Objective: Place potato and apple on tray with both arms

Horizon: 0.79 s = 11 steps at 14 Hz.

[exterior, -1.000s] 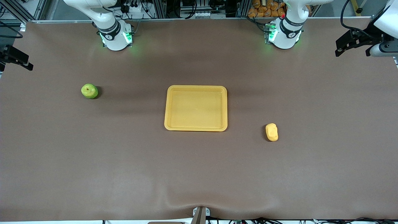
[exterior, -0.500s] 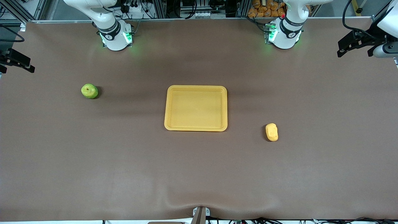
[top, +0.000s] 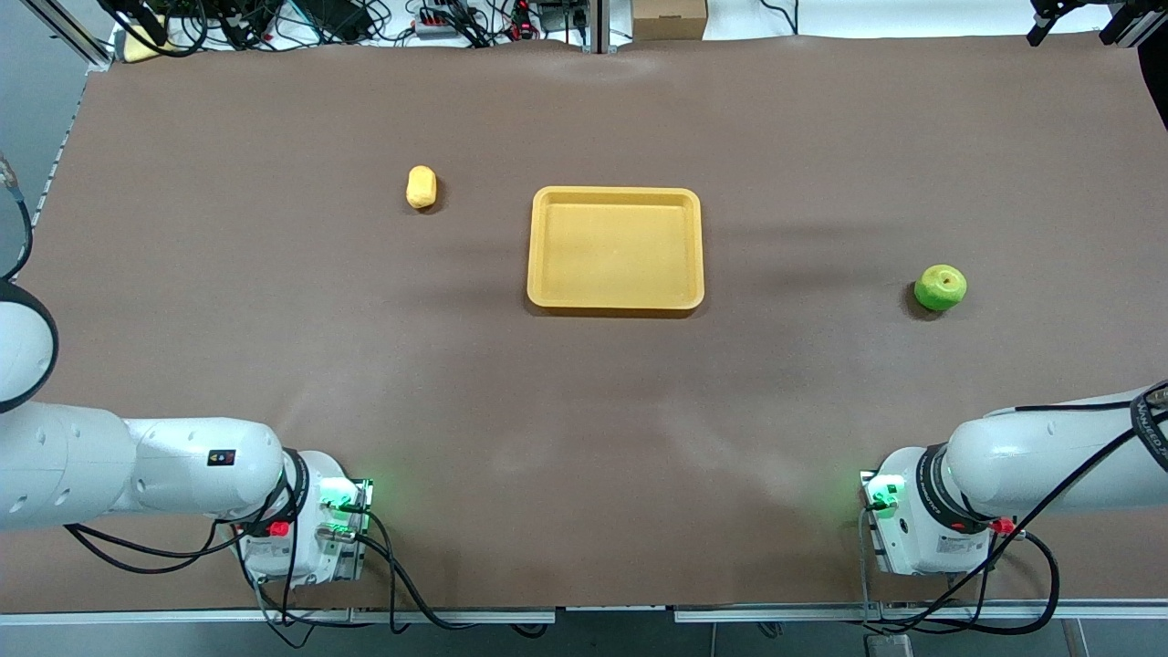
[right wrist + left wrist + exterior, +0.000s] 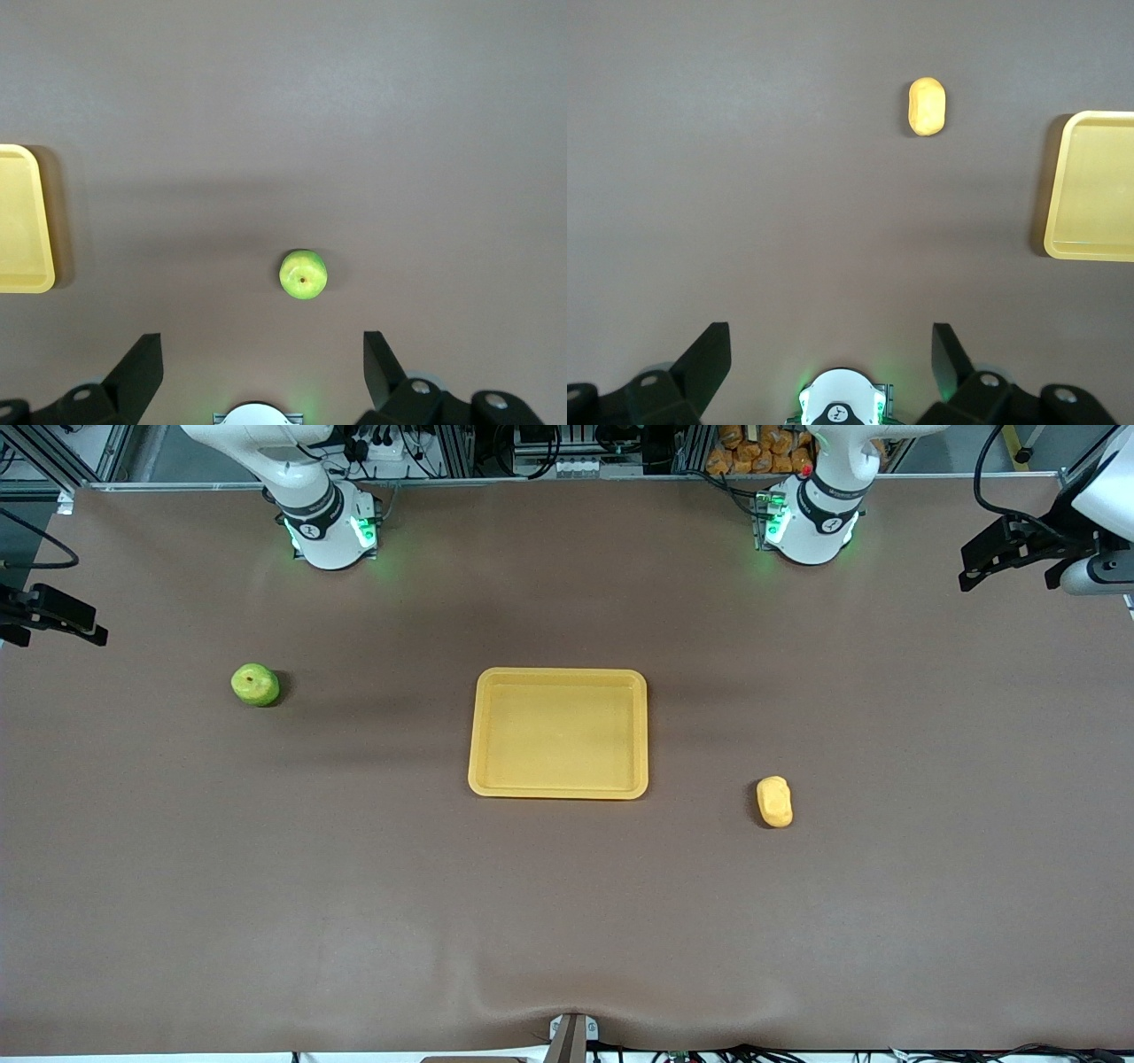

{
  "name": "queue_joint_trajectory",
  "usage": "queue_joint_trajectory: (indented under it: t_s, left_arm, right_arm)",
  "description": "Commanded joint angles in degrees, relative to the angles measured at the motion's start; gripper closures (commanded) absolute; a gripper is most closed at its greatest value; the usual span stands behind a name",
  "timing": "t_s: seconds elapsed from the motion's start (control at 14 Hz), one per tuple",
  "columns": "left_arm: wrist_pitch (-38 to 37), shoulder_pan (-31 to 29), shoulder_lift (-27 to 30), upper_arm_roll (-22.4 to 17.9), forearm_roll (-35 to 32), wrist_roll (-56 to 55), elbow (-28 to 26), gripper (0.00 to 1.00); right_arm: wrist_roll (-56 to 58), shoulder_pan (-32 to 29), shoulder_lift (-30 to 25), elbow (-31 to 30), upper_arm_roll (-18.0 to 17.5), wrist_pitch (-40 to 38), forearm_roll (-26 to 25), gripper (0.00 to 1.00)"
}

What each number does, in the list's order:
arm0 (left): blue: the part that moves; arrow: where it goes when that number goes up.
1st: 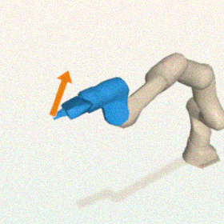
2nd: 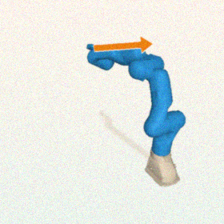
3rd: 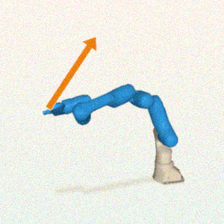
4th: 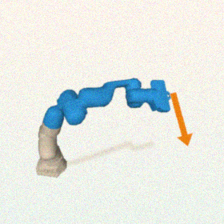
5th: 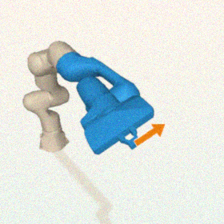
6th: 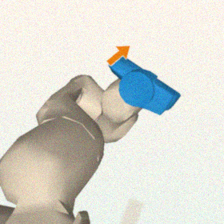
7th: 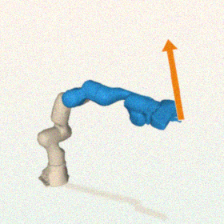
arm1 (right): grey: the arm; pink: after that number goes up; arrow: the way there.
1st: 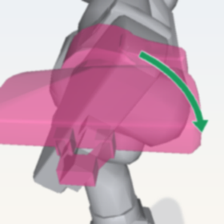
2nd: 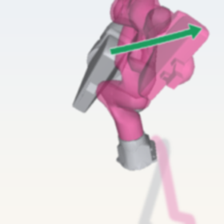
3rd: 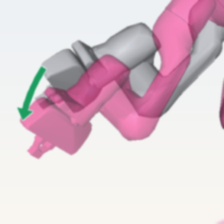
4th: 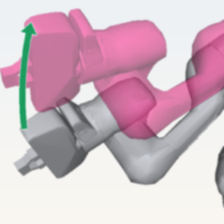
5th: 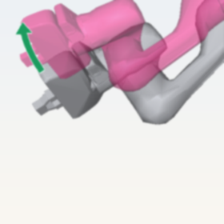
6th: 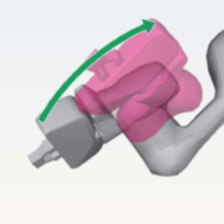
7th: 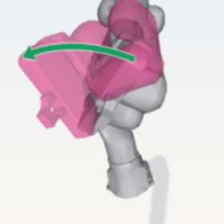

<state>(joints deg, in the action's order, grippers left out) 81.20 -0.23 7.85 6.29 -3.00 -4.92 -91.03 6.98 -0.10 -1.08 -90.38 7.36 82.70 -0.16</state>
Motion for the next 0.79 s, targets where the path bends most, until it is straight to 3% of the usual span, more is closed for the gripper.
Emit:
queue_joint_trajectory:
  t_s: [0.0,0.71]
  left_arm:
    - [-0.34,-0.21,-0.55,0.04,1.42,-0.97,0.59,0.0]
    - [2.12,-0.21,-0.46,0.04,1.5,-1.68,-2.74,0.0]
  right_arm:
    - [0.49,-0.52,0.9,1.43,-0.16,-0.35,-0.45,0.0]
    - [0.32,-2.45,7.84,1.26,-0.07,2.9,-2.3,0.0]
